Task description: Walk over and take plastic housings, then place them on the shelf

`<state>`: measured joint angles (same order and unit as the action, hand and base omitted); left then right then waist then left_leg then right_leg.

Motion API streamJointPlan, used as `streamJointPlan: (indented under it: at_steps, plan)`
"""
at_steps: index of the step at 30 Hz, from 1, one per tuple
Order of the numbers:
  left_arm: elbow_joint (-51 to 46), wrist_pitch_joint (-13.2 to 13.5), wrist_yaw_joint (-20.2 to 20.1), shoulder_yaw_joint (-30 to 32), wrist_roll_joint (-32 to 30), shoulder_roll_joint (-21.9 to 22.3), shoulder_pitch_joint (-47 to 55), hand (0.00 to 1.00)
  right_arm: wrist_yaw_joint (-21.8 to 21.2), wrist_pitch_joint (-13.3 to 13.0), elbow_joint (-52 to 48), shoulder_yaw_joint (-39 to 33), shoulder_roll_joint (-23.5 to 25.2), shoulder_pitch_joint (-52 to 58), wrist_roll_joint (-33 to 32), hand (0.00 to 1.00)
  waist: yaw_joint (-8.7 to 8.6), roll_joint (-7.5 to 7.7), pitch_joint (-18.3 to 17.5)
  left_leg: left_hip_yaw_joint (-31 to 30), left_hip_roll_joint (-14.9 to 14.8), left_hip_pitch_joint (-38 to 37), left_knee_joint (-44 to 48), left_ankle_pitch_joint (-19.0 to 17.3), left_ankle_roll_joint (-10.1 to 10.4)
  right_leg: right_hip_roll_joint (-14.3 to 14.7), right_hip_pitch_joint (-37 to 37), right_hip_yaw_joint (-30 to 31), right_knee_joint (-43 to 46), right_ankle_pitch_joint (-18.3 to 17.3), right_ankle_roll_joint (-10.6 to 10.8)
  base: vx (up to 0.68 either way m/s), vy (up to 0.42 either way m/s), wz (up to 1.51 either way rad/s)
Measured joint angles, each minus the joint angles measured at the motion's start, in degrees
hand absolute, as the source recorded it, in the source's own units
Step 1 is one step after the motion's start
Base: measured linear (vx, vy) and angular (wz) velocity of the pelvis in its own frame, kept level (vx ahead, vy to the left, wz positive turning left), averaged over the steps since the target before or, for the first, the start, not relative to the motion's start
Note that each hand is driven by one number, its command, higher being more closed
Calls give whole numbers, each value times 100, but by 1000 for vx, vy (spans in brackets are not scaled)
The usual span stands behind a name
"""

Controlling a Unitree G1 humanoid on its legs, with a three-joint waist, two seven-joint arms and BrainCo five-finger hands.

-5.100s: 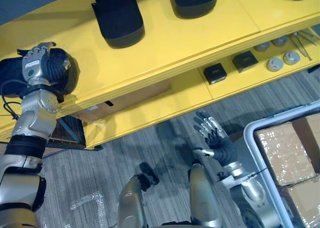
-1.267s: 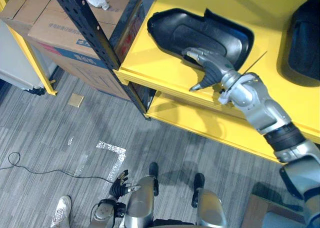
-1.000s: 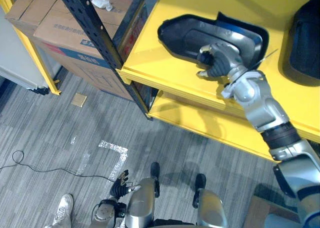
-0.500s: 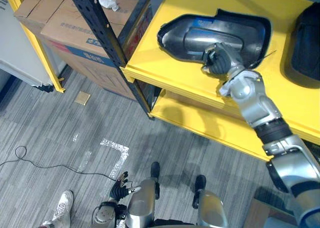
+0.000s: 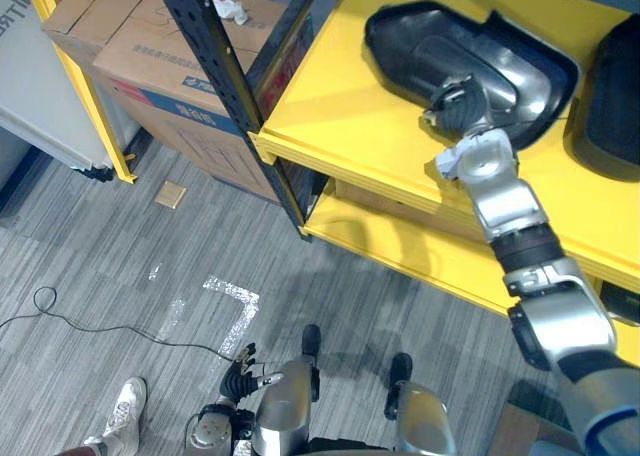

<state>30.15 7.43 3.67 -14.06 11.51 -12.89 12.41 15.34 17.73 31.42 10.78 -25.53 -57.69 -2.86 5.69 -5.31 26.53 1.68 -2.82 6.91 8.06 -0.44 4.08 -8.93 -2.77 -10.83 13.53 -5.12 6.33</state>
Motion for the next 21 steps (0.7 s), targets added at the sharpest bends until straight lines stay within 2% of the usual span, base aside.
streamJointPlan:
  at_steps: [4, 8, 9, 16, 21]
  plan:
    - [-10, -29, 10, -79, 216, 43, 7, 0, 214, -152, 206, -327, 166, -13, -1084, 100, -9, -82, -50, 2, 8, -101, -192, 120, 1, -7, -1, 0, 36, -3, -5, 0, 0, 0]
    - [-15, -43, 46, -81, 232, 63, 15, 0, 81, -316, 338, -515, 372, 37, -1505, 100, -20, -92, -56, -5, 0, -128, -267, 176, 5, -4, -28, -5, 89, -14, -21, 0, 0, 0]
    - [-15, -47, 53, -81, 279, 64, 21, 0, -82, -402, 337, -513, 397, 61, -1600, 0, -20, -92, -56, -5, 0, -127, -267, 177, 4, -4, -28, -5, 93, -14, -20, 0, 0, 0]
    - [-13, -37, 84, -82, 335, 72, 30, 0, -829, -673, 312, -373, 610, 118, -1652, 0, -18, -92, -56, -15, 6, -126, -273, 180, 0, -10, -25, -14, 96, -14, -19, 0, 0, 0]
    - [-13, -29, 109, -91, 334, 70, 30, 0, -917, -991, 321, -133, 760, 138, -1598, 0, -18, -92, -56, -36, 6, -118, -273, 180, 0, -10, -19, -30, 95, -15, -20, 1, 1, 1]
